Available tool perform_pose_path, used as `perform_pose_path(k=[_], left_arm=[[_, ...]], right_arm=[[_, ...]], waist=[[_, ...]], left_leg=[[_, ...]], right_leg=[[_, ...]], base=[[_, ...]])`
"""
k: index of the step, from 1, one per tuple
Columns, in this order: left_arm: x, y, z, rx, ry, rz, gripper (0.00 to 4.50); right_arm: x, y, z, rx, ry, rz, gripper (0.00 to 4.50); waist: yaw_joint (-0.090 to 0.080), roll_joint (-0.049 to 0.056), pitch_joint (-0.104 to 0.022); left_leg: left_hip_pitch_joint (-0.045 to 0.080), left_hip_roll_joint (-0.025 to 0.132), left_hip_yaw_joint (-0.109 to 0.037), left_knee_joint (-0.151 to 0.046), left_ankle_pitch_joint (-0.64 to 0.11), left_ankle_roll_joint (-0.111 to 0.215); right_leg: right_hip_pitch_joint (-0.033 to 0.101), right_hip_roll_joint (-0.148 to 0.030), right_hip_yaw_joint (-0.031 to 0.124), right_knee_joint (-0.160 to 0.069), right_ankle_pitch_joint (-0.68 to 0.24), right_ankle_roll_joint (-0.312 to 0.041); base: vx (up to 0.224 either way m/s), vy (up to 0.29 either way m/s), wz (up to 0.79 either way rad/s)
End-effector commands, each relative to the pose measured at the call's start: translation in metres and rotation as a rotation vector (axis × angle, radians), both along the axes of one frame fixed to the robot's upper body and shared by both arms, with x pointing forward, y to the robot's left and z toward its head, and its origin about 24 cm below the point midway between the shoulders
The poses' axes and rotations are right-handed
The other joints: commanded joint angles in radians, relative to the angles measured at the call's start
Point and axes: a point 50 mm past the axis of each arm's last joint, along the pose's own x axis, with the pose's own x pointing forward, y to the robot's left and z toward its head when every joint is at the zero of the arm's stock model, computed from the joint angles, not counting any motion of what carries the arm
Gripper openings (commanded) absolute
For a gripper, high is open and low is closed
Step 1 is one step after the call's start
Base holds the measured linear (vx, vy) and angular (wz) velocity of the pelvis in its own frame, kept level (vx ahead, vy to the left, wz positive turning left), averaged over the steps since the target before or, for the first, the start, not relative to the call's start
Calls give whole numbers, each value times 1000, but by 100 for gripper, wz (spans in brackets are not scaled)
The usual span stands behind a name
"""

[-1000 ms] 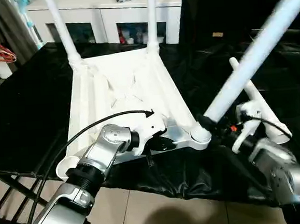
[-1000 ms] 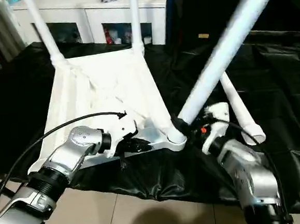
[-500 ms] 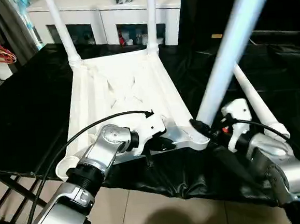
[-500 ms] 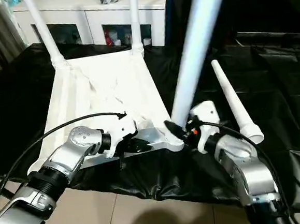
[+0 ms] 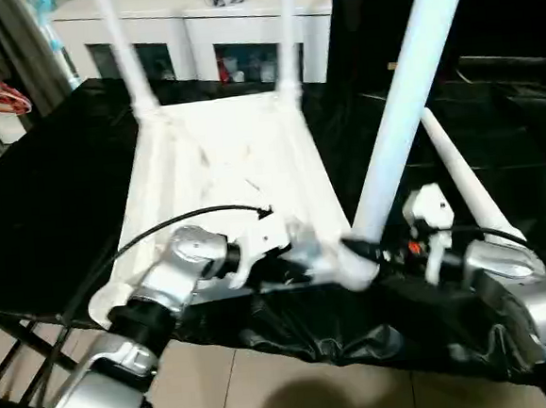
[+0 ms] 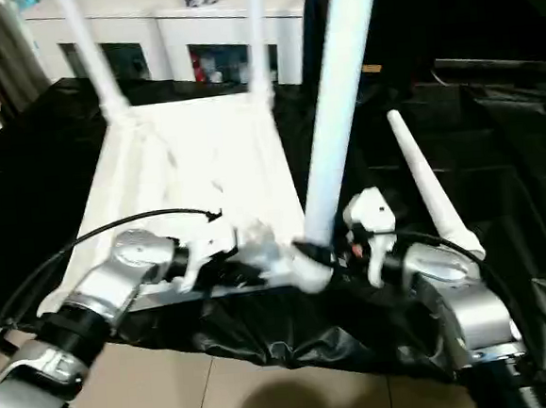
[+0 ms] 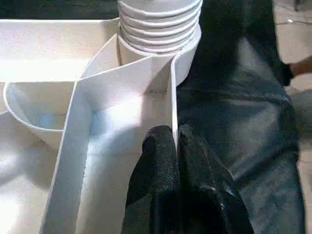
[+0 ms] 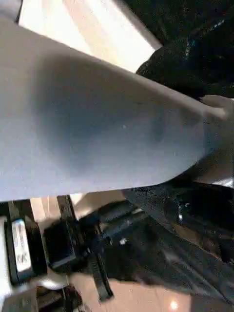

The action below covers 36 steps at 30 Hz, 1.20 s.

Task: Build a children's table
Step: Insert table leg to table base

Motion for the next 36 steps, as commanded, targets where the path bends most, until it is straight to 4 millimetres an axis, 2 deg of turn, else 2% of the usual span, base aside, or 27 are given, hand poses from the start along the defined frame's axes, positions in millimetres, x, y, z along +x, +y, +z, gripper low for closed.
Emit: perform_pose_path(k=[1,8,11,12,14,15,16,17,18,19,20,21,22,23,24,25,26,27,28,29,30,31,32,33,34,35,36], left_arm=[[0,-12,11,-29,-38,-91,0],[11,-8,12,0,-84,-17,0],[20,-9,13,0,-118,91,0],[24,-11,14,-9,-129,134,0],[29,-17,17,-36,-141,191,0],[31,-21,20,-57,-145,222,0],[34,-27,23,-76,-149,250,0],[35,-30,24,-87,-152,267,0],[35,-30,24,-87,-152,267,0],[36,-36,27,-101,-155,290,0],[38,-43,29,-119,-159,327,0],[38,-43,29,-119,-159,327,0],[39,-48,31,-130,-162,353,0],[40,-55,32,-148,-161,387,0],[40,-58,33,-155,-160,400,0],[39,-67,33,-171,-158,419,0],[39,-67,33,-172,-158,419,0],[38,-70,33,-176,-157,417,0],[36,-72,31,-175,-158,412,0],[36,-73,30,-172,-159,411,0],[35,-73,29,-162,-164,405,0],[35,-73,27,-155,-166,405,0],[34,-73,27,-151,-165,403,0],[34,-71,26,-146,-167,399,0],[35,-70,26,-141,-170,396,0],[35,-69,26,-140,-171,396,0],[35,-69,26,-138,-172,397,0]], right_arm=[[-19,8,-32,-27,173,100,186],[-16,7,-36,-20,174,79,186],[-6,5,-39,-17,157,-27,186],[-1,4,-41,-27,144,-83,186],[10,0,-47,-61,143,-215,186],[16,-2,-51,-85,140,-293,186],[22,-3,-54,-98,142,-368,186],[25,-3,-55,-104,143,-413,186],[25,-3,-55,-104,143,-413,186],[30,-2,-57,-104,146,-469,186],[36,0,-58,-95,156,-530,186],[36,0,-58,-95,156,-530,186],[40,2,-59,-89,164,-568,186],[44,4,-60,-82,177,-622,186],[46,5,-61,-83,183,-642,186],[50,10,-64,-85,200,-678,186],[50,10,-64,-86,200,-679,186],[51,12,-65,-89,204,-685,186],[51,16,-66,-90,212,-677,186],[52,18,-66,-91,216,-676,186],[52,20,-67,-95,214,-665,186],[52,22,-67,-99,212,-658,186],[52,23,-67,-103,211,-648,186],[52,25,-67,-111,206,-632,186],[52,26,-66,-120,200,-611,186],[52,26,-66,-122,199,-609,186],[52,27,-66,-123,198,-605,186]], waist=[[-6,-2,-53],[-6,-1,-52],[-12,-3,-41],[-13,0,-40],[-26,-3,-36],[-36,0,-34],[-54,9,-33],[-62,14,-32],[-72,17,-32],[-83,39,-26],[-74,55,-19],[-55,59,-24],[-31,36,-20],[-53,-47,-7],[-59,-45,11],[-74,-42,-6],[-58,8,-28],[-67,-10,-24],[-70,19,-43],[-79,26,-42],[-82,19,-37],[-90,9,-25],[-95,8,-21],[-107,12,-16],[-128,35,-17],[-131,43,-16],[-129,47,-9]], left_leg=[[25,14,0,-86,-432,4],[24,13,-1,-89,-431,-1],[34,7,-4,-89,-495,-16],[35,5,-7,-88,-508,-19],[38,-1,-15,-85,-539,-31],[35,-5,-21,-86,-558,-36],[39,0,-30,-91,-604,-36],[40,3,-36,-95,-638,-34],[34,7,-44,-104,-669,-33],[27,25,-58,-129,-765,-29],[-10,57,-63,-193,-892,-36],[-33,75,-60,-222,-933,-38],[-15,73,-25,-241,-915,-22],[122,-32,16,-46,-678,-30],[222,-88,25,129,-482,-24],[70,-74,-15,101,-284,29],[20,-18,-43,-19,-314,25],[25,-12,-50,-40,-363,27],[51,-9,-54,-48,-384,29],[38,7,-57,-74,-347,55],[33,5,-53,-78,-351,65],[47,-4,-42,-78,-429,68],[62,-13,-36,-70,-468,64],[78,-19,-35,-59,-516,56],[74,7,-53,-74,-606,51],[68,21,-60,-86,-645,48],[59,49,-70,-117,-746,39]], right_leg=[[32,-32,22,-90,-369,-201],[36,-34,20,-92,-375,-202],[26,-37,14,-110,-534,-162],[25,-38,11,-114,-577,-147],[21,-39,-6,-132,-703,-87],[26,-37,-23,-142,-747,-56],[31,-36,-43,-151,-735,-49],[38,-33,-59,-156,-717,-45],[53,-32,-72,-154,-683,-42],[78,-25,-90,-133,-582,-54],[124,-12,-86,-27,-408,-87],[148,-18,-63,51,-263,-106],[125,-8,-25,80,-234,-92],[-36,1,-57,-175,-798,-4],[-149,-43,-96,-287,-1097,6],[10,-128,-47,-213,-1121,15],[104,-134,-46,-151,-859,-1],[79,-89,-68,-144,-765,12],[76,-75,-82,-134,-636,-16],[92,-66,-80,-121,-314,-127],[92,-62,-80,-125,-287,-144],[72,-56,-88,-143,-408,-140],[59,-50,-99,-159,-505,-118],[50,-50,-125,-186,-615,-65],[71,-52,-150,-187,-572,-21],[82,-55,-149,-173,-528,-22],[94,-48,-133,-136,-445,-34]], base=[[0,0,0],[0,0,0],[0,0,0],[0,0,0],[-55,1,-7],[-64,13,-13],[-65,30,-17],[-65,30,-17],[-61,46,-19],[-72,57,-20],[-72,57,-20],[-97,24,-9],[-54,-59,10],[-54,-59,10],[-5,-100,10],[82,18,-38],[82,18,-38],[68,55,-36],[0,0,0],[0,0,0],[0,0,0],[0,0,0],[0,0,0],[0,0,0],[0,0,0],[0,0,0],[0,0,0]])
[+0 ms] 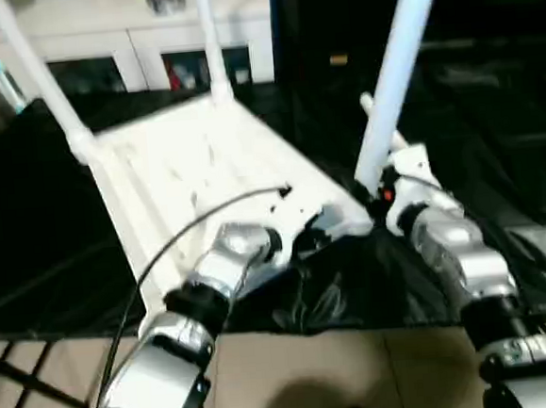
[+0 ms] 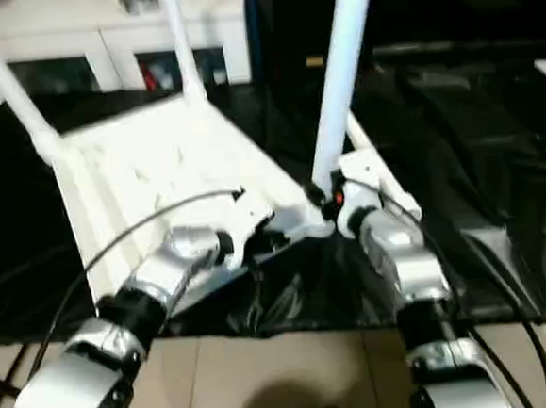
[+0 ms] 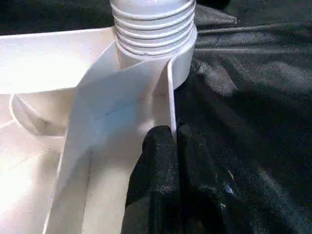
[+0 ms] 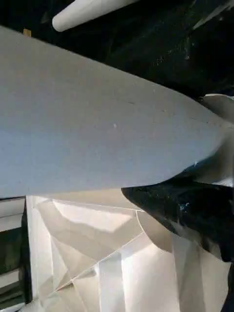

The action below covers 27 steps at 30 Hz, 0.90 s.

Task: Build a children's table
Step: Insert table leg to table base

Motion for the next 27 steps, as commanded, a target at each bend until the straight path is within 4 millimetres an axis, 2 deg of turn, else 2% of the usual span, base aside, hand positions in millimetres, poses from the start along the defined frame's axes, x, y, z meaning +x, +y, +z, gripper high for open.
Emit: perform_pose_path(k=[1,2,3,4,5,6,7,8,9,10,11,12,13,14,15,16,17,18,19,20,21,22,23,24,25,27], left_arm=[[6,-17,31,-71,-125,-81,0],[6,-17,31,-69,-125,-75,0],[7,-16,30,-64,-125,-68,0],[7,-16,30,-64,-125,-68,0],[7,-14,30,-59,-128,-67,0],[7,-14,30,-58,-128,-67,0],[7,-12,30,-55,-129,-70,0],[7,-12,30,-55,-129,-70,0],[7,-11,30,-54,-129,-77,0],[7,-10,30,-52,-130,-84,0],[6,-8,30,-49,-130,-93,0],[5,-5,29,-44,-130,-114,0],[5,-4,29,-43,-129,-123,0],[5,-4,29,-43,-129,-123,0],[5,-3,29,-43,-130,-124,0],[5,-1,29,-42,-130,-127,0],[4,0,28,-41,-130,-133,0],[4,2,28,-39,-130,-136,0],[4,3,28,-38,-131,-138,0],[3,5,28,-35,-130,-144,0],[3,6,27,-33,-129,-147,0],[3,7,27,-31,-129,-152,0],[2,8,26,-29,-129,-157,0],[2,8,26,-29,-129,-157,0],[2,9,26,-28,-128,-159,0],[1,11,26,-26,-127,-163,0]], right_arm=[[-24,3,-55,-51,261,31,186],[-24,4,-56,-56,259,33,186],[-23,5,-56,-56,261,41,186],[-23,5,-56,-56,261,41,186],[-22,5,-55,-70,257,52,186],[-22,5,-55,-72,256,53,186],[-22,5,-55,-74,254,62,186],[-22,5,-55,-74,254,62,186],[-21,5,-54,-91,247,70,186],[-21,5,-53,-90,236,82,186],[-20,5,-51,-87,222,99,186],[-19,6,-46,-81,189,119,186],[-17,5,-44,-67,174,124,186],[-17,5,-44,-67,174,124,186],[-17,6,-41,-54,167,134,186],[-16,6,-38,-44,150,148,242],[-14,6,-35,-32,140,160,242],[-13,6,-33,-26,130,170,242],[-13,5,-31,-24,125,176,256],[-13,5,-30,-22,122,190,263],[-13,5,-29,-22,120,199,282],[-13,4,-29,-26,116,207,288],[-13,4,-29,-23,118,215,296],[-13,4,-29,-23,118,215,308],[-14,4,-29,-21,116,227,320],[-14,3,-28,-14,114,237,328]], waist=[[-10,8,-36],[-4,4,-35],[0,-24,-28],[-4,-38,-36],[-13,-51,-34],[-23,-36,-39],[-35,4,-48],[-19,24,-42],[19,52,-42],[12,-15,-35],[15,-65,-4],[-15,-75,-19],[-26,-37,-42],[-34,-21,-61],[-28,8,-63],[-18,-1,-68],[-9,-29,-54],[-7,-40,-54],[-7,-50,-65],[-5,-54,-75],[3,-45,-85],[3,-45,-89],[10,-49,-92],[10,-51,-93],[15,-57,-104],[20,-57,-105]], left_leg=[[-11,74,-22,-155,-719,32],[-16,84,-24,-168,-757,26],[39,36,13,-134,-734,15],[72,-11,31,-76,-620,16],[87,-56,57,0,-416,41],[60,-48,50,-3,-390,55],[8,14,13,-53,-450,48],[-53,78,-24,-120,-585,43],[-33,108,-17,-189,-726,33],[21,52,-12,-149,-717,10],[177,-86,80,81,-417,9],[150,-99,78,101,-355,36],[56,-36,41,10,-374,56],[17,-4,12,-31,-383,46],[-24,68,-40,-90,-464,48],[13,75,-33,-107,-450,47],[32,7,10,-84,-372,24],[31,-11,22,-75,-326,30],[6,-13,20,-73,-235,57],[-7,-7,17,-76,-173,72],[-13,8,12,-77,-55,104],[-15,16,13,-72,26,139],[-5,11,23,-64,47,164],[-3,11,26,-63,56,179],[-23,4,25,-52,135,234],[-19,7,26,-48,178,273]], right_leg=[[62,-11,30,-7,-412,-3],[69,-11,48,24,-377,-12],[4,-2,56,-40,-533,-16],[-33,-11,35,-93,-678,17],[-60,-17,-25,-156,-871,98],[-27,-23,-54,-159,-874,137],[55,-30,-73,-111,-714,167],[118,-41,-15,39,-527,110],[77,-20,71,117,-147,-25],[37,-17,81,25,-363,-4],[-177,14,-20,-205,-994,120],[-153,-2,-31,-182,-1094,135],[-4,-60,-42,-134,-981,166],[43,-73,-17,-80,-818,163],[85,-67,21,5,-544,109],[43,-65,65,7,-301,2],[5,-54,61,-47,-397,-65],[4,-45,62,-52,-491,-68],[21,-46,75,-43,-579,-71],[31,-51,86,-33,-547,-86],[27,-52,96,-8,-403,-145],[18,-43,100,15,-243,-206],[5,-39,107,23,-179,-248],[1,-37,110,26,-158,-270],[17,-40,113,47,-64,-309],[9,-40,113,54,-17,-331]], base=[[0,0,0],[0,0,0],[11,-58,23],[49,-84,21],[49,-84,21],[40,-57,-13],[107,32,-32],[107,32,-32],[116,23,-15],[92,-55,26],[92,-55,26],[102,-39,10],[120,76,-34],[120,76,-34],[99,52,-14],[45,-45,27],[45,-45,27],[61,-21,39],[54,4,16],[54,4,16],[57,2,4],[60,-13,10],[60,-13,10],[70,-16,17],[62,-20,10],[31,-10,5]])
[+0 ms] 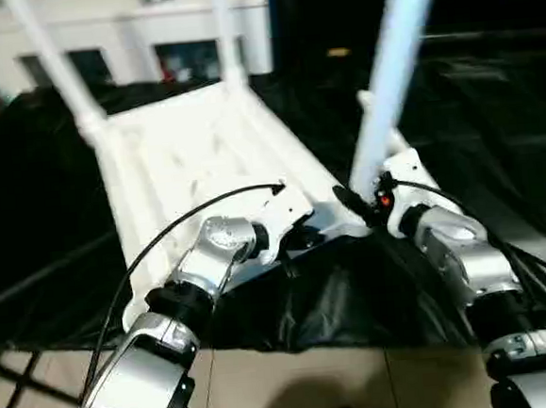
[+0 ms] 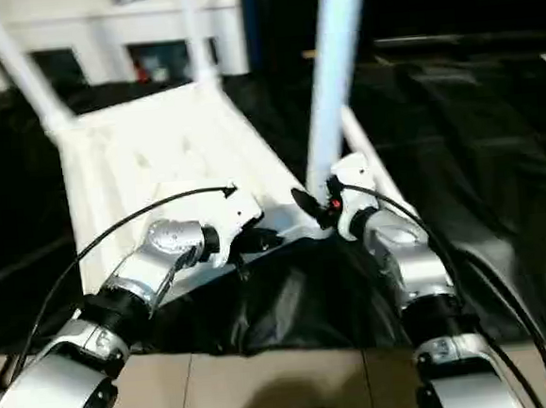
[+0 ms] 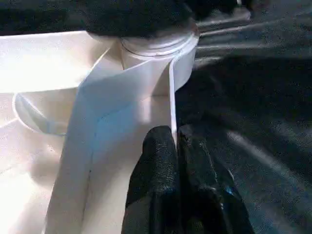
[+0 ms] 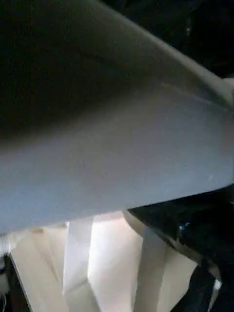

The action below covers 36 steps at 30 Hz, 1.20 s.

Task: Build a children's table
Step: Insert table leg to table base

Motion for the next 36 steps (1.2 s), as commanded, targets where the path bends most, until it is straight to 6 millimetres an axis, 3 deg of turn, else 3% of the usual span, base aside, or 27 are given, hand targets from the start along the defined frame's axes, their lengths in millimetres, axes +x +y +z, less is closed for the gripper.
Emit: perform_pose_path(k=[1,3,4,5,6,10,13,16,19,28,30,36], left_arm=[[0,-3,10,-24,-54,-37,0],[-2,0,9,-20,-52,-62,0],[-3,2,9,-18,-49,-80,0],[-4,2,9,-18,-48,-86,0],[-5,3,9,-16,-46,-96,0],[-9,12,9,-7,-35,-160,0],[-12,17,8,6,-33,-199,0],[-16,25,6,27,-18,-237,0],[-18,32,5,52,-10,-262,0],[-25,42,2,84,21,-331,0],[-25,42,2,84,26,-338,0],[-28,42,0,82,41,-349,0]], right_arm=[[-14,7,-26,-24,116,75,343],[-16,7,-24,-22,105,107,354],[-17,7,-22,-21,98,130,354],[-18,6,-22,-20,95,138,354],[-19,6,-21,-17,88,156,354],[-27,1,-11,-6,46,251,354],[-33,-2,-7,-10,31,325,354],[-41,-7,-4,-23,27,395,354],[-48,-10,-2,-53,28,468,354],[-56,-8,-2,-77,54,563,354],[-57,-7,-3,-62,70,567,320],[-59,-2,-7,2,94,559,296]], waist=[[13,-22,-89],[20,-25,-86],[26,-25,-78],[26,-25,-78],[30,-24,-74],[36,-19,-70],[45,-18,-72],[52,-19,-75],[56,-19,-76],[62,-20,-76],[64,-20,-77],[69,-19,-78]], left_leg=[[-32,28,0,-46,285,318],[-39,27,1,-44,291,334],[-41,26,5,-46,223,323],[-41,26,5,-46,223,323],[-42,30,7,-51,157,283],[-41,36,4,-60,96,202],[-41,39,4,-60,110,183],[-39,41,7,-58,136,185],[-40,41,7,-56,156,187],[-42,41,7,-58,150,167],[-42,41,8,-57,152,163],[-44,39,7,-56,161,153]], right_leg=[[85,-42,61,-18,-12,-316],[85,-42,60,-19,-23,-312],[83,-41,57,-34,-131,-286],[83,-41,57,-34,-131,-286],[85,-40,54,-48,-243,-245],[85,-35,54,-59,-339,-189],[86,-34,59,-52,-290,-190],[85,-31,59,-44,-233,-209],[87,-31,58,-41,-212,-207],[88,-29,57,-42,-237,-191],[88,-28,58,-41,-231,-194],[91,-28,58,-39,-223,-187]], base=[[0,0,0],[0,0,0],[0,0,0],[0,0,0],[0,0,0],[0,0,0],[0,0,0],[0,0,0],[0,0,0],[0,0,0],[0,0,0],[0,0,0]])
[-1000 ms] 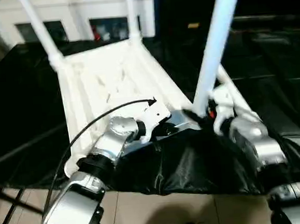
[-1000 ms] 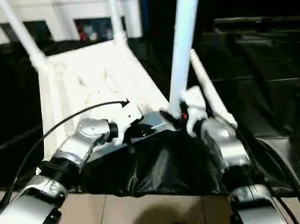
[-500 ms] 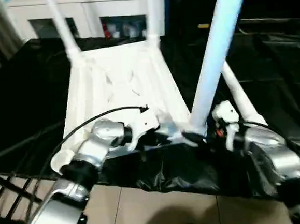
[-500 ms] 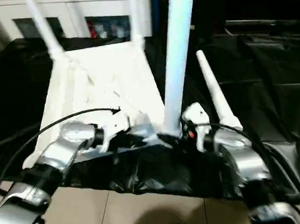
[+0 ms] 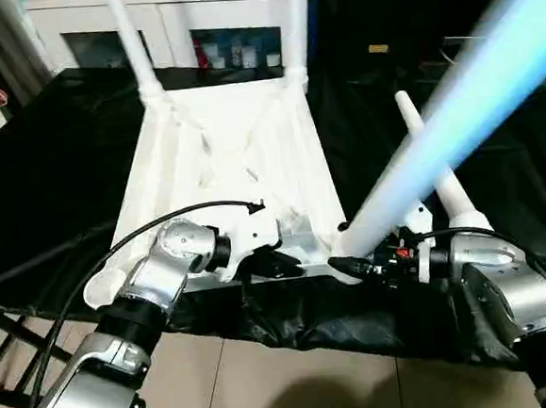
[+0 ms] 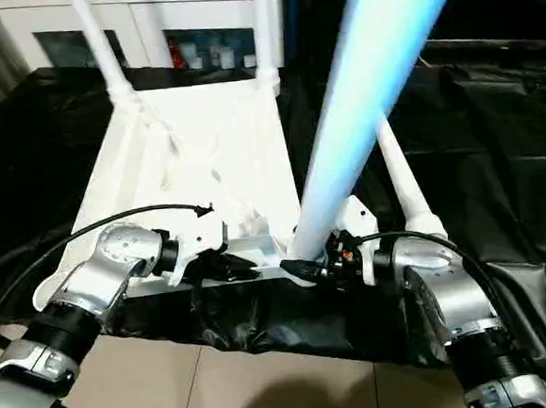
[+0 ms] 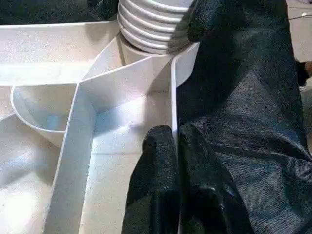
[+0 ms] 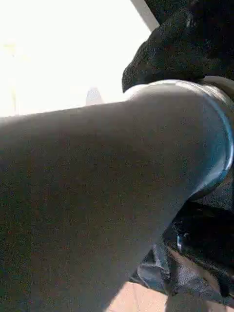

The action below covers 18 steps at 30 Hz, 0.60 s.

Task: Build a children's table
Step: Insert table leg to table base

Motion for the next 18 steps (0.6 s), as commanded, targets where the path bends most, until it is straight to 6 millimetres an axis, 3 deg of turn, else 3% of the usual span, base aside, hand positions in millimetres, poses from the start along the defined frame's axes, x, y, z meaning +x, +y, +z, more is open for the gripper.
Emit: perform_pose_path(k=[1,7,10,11,14,18], left_arm=[[-5,-5,-1,12,10,-46,0],[-7,-6,-2,12,31,-61,0],[-11,-4,-2,15,65,-91,0],[-11,-3,-2,18,68,-94,0],[-12,-2,-1,21,70,-96,0],[-14,-1,-1,21,76,-95,0]], right_arm=[[-6,8,-7,26,46,34,295],[-8,6,-13,40,98,29,293],[-3,-3,-28,-41,211,-42,293],[-1,-5,-31,-65,221,-59,293],[3,-6,-36,-93,245,-100,292],[6,-5,-40,-116,285,-136,292]], waist=[[2,-17,-79],[3,-15,-80],[2,-7,-81],[-1,-9,-80],[-6,-5,-81],[-6,-6,-84]], left_leg=[[-29,21,7,-61,152,155],[-29,20,7,-60,158,153],[-30,20,6,-60,159,147],[-31,18,7,-60,153,145],[-29,16,8,-63,110,115],[-26,21,7,-64,105,102]], right_leg=[[101,-42,60,-53,-208,-180],[102,-42,59,-53,-204,-179],[102,-41,57,-51,-195,-186],[103,-39,55,-53,-201,-184],[104,-39,54,-63,-249,-165],[103,-39,56,-57,-216,-178]], base=[[0,0,0],[0,0,0],[0,0,0],[0,0,0],[0,0,0],[0,0,0]])
